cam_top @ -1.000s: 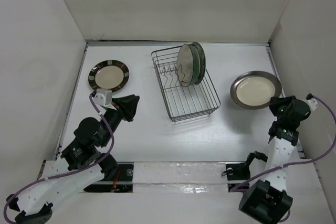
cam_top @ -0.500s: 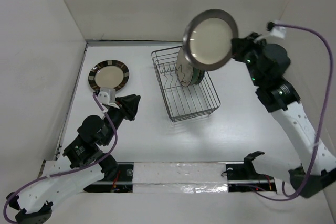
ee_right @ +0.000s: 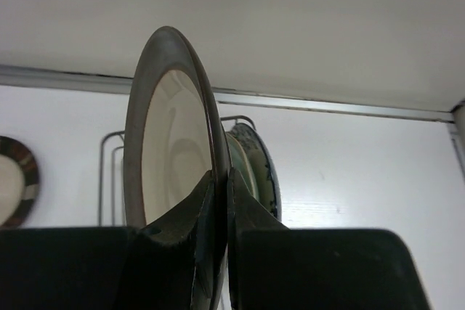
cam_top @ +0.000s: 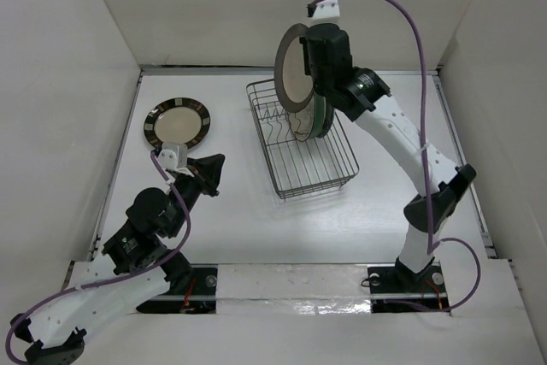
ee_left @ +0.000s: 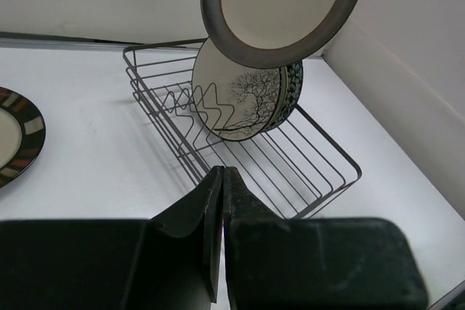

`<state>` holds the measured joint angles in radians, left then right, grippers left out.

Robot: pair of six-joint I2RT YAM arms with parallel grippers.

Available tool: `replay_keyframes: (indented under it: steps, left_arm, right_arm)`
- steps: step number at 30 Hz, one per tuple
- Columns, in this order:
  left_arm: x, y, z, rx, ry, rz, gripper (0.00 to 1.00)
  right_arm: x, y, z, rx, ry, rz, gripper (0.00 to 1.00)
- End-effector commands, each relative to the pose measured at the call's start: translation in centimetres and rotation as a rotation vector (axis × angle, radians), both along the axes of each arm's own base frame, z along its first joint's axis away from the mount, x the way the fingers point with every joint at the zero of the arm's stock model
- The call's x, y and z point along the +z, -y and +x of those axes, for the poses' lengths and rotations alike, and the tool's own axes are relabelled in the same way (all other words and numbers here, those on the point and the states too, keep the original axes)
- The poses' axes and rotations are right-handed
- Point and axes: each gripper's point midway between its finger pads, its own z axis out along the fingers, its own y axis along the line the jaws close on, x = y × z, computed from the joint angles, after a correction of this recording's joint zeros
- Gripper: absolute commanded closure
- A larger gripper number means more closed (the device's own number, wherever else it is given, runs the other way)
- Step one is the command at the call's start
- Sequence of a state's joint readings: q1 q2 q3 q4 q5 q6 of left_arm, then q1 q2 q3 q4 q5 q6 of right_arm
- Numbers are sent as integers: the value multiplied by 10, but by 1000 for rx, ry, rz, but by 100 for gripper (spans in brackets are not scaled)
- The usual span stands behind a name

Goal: Load the plates into the dish rack

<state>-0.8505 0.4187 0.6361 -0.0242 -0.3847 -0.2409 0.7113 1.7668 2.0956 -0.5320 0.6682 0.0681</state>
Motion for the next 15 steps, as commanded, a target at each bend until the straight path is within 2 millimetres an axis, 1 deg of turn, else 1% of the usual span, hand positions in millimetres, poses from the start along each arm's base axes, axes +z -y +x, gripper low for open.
replay_keyframes:
  steps: [1,2,3,4,6,7,8,9,10,14,15]
  left_arm:
    - [13,1,-1,-13,15,-20,100]
    - [14,-1,0,-3,16,-24,99]
    - [14,-2,0,1,18,-26,95]
    - [14,-4,2,11,19,-31,88]
    - [13,-3,1,6,14,-29,84]
    - [13,-3,1,5,14,-27,81]
    - [13,-4,1,6,15,-30,80]
    - [13,-5,2,13,18,-30,79]
    - [14,-4,2,13,19,-31,78]
    - [12,-2,3,4,11,-19,76]
    - [13,-3,2,8,16,-27,76]
  right_arm:
    - [78,11,-16,-96,179,48,100]
    - [75,11,-13,-110,175,26,100]
    - [66,5,-9,-125,163,-1,100]
    - [62,4,-7,-128,159,-23,100]
    - [56,3,-2,-146,148,-45,100]
    - [47,-3,0,-145,136,-70,100]
    - [43,-3,2,-157,131,-90,100]
    - [36,-7,3,-177,129,-111,100]
    - [33,-5,5,-187,128,-145,100]
    - [15,-10,13,-199,105,-195,100]
    - [14,-14,11,-195,106,-202,100]
